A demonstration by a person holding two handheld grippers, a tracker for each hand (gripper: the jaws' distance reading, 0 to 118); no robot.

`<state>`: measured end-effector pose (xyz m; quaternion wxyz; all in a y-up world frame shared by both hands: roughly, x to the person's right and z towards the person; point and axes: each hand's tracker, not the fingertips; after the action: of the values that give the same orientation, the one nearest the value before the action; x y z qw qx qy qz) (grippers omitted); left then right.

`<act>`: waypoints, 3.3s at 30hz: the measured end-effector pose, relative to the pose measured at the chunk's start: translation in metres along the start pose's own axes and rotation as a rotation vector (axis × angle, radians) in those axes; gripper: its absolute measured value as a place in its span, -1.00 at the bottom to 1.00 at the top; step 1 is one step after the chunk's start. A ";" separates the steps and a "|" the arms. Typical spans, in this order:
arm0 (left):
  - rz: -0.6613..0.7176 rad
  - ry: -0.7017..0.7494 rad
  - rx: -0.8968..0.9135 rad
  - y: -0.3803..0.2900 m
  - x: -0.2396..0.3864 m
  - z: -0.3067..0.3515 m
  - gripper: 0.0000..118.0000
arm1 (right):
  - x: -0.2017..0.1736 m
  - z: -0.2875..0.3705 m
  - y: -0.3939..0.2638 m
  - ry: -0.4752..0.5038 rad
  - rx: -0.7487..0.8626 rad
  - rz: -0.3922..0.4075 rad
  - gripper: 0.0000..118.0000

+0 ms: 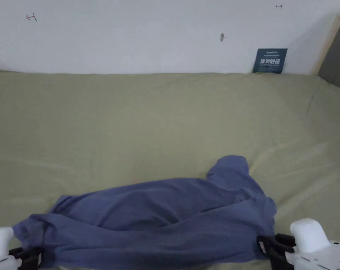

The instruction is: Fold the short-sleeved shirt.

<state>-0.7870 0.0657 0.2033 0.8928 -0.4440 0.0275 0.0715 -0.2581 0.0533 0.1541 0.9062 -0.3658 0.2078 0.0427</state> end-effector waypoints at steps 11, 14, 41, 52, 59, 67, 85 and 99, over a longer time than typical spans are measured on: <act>-0.021 0.010 -0.112 -0.062 -0.008 0.017 -0.86 | -0.028 0.032 -0.070 0.026 -0.111 -0.037 -0.79; 0.003 0.005 -0.133 -0.074 -0.011 0.015 -0.86 | -0.032 0.029 -0.082 0.022 -0.132 -0.038 -0.74; -0.142 0.075 -0.126 0.070 0.007 -0.109 -1.00 | -0.059 0.121 0.027 -0.107 0.362 -0.204 0.56; -0.152 0.126 -0.207 0.064 0.009 -0.141 -0.79 | -0.070 0.106 0.052 -0.146 0.359 -0.115 -0.99; -0.195 0.175 -0.180 0.062 0.007 -0.136 0.06 | -0.069 0.080 0.048 -0.094 0.335 -0.098 -0.99; -0.242 0.180 -0.219 0.050 0.011 -0.148 0.95 | -0.009 0.031 0.035 -0.087 0.271 -0.194 -0.99; -0.097 0.054 -0.133 0.065 0.020 -0.075 -1.00 | 0.131 -0.156 0.077 0.056 -0.259 -0.435 0.91; -0.056 0.041 -0.136 0.082 0.002 -0.083 -1.00 | 0.090 -0.155 0.099 -0.086 -0.292 -0.223 -0.97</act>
<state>-0.7960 0.0485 0.0886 0.8615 -0.5055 0.0285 0.0391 -0.2529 0.0137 -0.0467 0.8507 -0.5119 0.1186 -0.0127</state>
